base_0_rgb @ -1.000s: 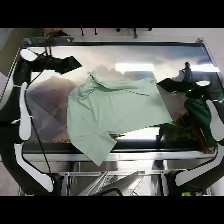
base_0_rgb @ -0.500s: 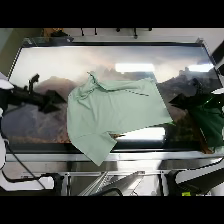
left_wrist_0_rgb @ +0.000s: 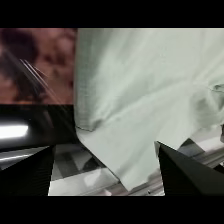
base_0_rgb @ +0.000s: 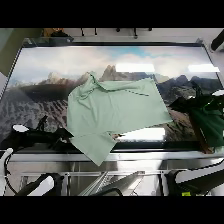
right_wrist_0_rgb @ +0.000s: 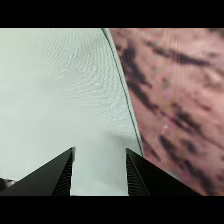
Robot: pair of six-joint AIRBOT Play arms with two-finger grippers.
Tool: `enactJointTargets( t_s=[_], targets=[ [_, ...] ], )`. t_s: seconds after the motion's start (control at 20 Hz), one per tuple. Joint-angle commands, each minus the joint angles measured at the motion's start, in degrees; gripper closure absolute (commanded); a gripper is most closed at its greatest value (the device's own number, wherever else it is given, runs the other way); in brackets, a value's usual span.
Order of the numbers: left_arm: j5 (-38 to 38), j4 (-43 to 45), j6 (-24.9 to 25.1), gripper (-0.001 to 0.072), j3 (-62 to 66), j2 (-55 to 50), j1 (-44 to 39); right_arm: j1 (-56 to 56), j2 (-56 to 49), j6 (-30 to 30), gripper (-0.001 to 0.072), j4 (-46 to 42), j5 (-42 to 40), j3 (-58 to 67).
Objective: Fold the shirts.
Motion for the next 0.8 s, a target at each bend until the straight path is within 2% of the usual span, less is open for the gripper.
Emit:
enactJointTargets(
  t_s=[0.0, 0.05, 0.1, 0.2, 0.25, 0.3, 0.4, 0.5, 0.75],
  targets=[
    [10.0, -4.3, 1.0, 0.002, -3.1, -0.6, -3.2, 0.0, 0.2, -0.1, 0.0344, 0.0, 0.3, 0.0],
    [11.7, -7.1, 2.3, 0.002, -2.1, -2.5, -5.3, 0.0, 0.2, -0.1, 0.0344, 0.0, 0.3, 0.0],
    [13.1, -9.6, 3.5, 0.0078, -0.2, -4.9, -7.5, 0.0, 0.2, -0.1, 0.0344, 0.0, 0.3, 0.0],
    [13.5, -11.1, 5.3, 0.0459, 5.3, -9.5, -10.6, 0.0, 0.2, -0.1, 0.0343, -0.2, 0.5, 0.0],
    [12.6, -10.8, 5.4, 0.059, 8.3, -11.5, -11.4, -0.1, 0.2, -0.1, 0.0343, -0.5, 0.9, 0.0],
    [11.2, -10.8, 6.0, 0.0688, 11.4, -13.2, -11.6, -0.2, 0.2, 0.0, 0.0342, -1.5, 1.2, 0.0],
    [8.9, -7.8, 5.0, 0.0689, 16.4, -15.1, -10.8, -0.3, 0.2, 1.1, 0.0335, -5.4, 1.1, 0.0],
    [5.8, -3.3, 2.8, 0.0689, 20.2, -16.1, -8.9, -0.4, 0.0, 3.5, 0.0222, -9.2, 1.1, -0.2],
    [3.6, -2.9, 2.7, 0.0688, 25.1, -18.3, -5.6, 2.0, -0.6, 4.3, 0.0228, -9.0, -0.9, -5.9]
  ],
)
